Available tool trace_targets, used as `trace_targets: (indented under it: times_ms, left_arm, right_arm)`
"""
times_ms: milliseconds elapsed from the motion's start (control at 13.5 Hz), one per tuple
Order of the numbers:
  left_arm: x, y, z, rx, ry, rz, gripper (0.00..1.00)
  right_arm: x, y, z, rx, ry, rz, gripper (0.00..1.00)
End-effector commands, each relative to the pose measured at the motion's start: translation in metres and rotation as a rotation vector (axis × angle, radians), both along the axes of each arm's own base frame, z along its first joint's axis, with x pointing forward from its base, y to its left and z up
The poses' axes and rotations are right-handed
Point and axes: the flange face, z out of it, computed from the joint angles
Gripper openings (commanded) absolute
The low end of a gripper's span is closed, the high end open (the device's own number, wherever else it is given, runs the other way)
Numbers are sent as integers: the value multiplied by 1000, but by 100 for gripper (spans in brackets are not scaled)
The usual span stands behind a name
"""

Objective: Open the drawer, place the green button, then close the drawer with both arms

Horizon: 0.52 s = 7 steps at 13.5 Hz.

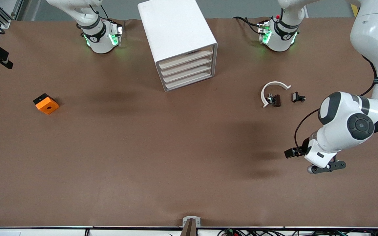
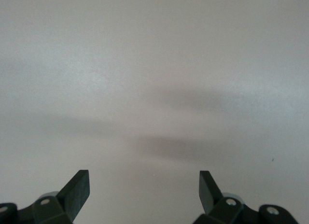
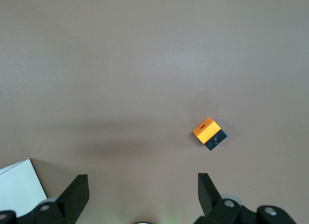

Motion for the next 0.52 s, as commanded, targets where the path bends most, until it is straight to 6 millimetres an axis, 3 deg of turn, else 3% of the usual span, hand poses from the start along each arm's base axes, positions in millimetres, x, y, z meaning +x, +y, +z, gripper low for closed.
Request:
trace_targets:
  times_ms: [0, 444]
  left_arm:
    - [-14, 9, 19, 3, 8, -59, 100]
    - [-32, 29, 41, -22, -2, -124, 100]
  right_arm:
    - [-5, -2, 3, -3, -24, 0, 100]
    - [-7, -1, 3, -2, -13, 0, 100]
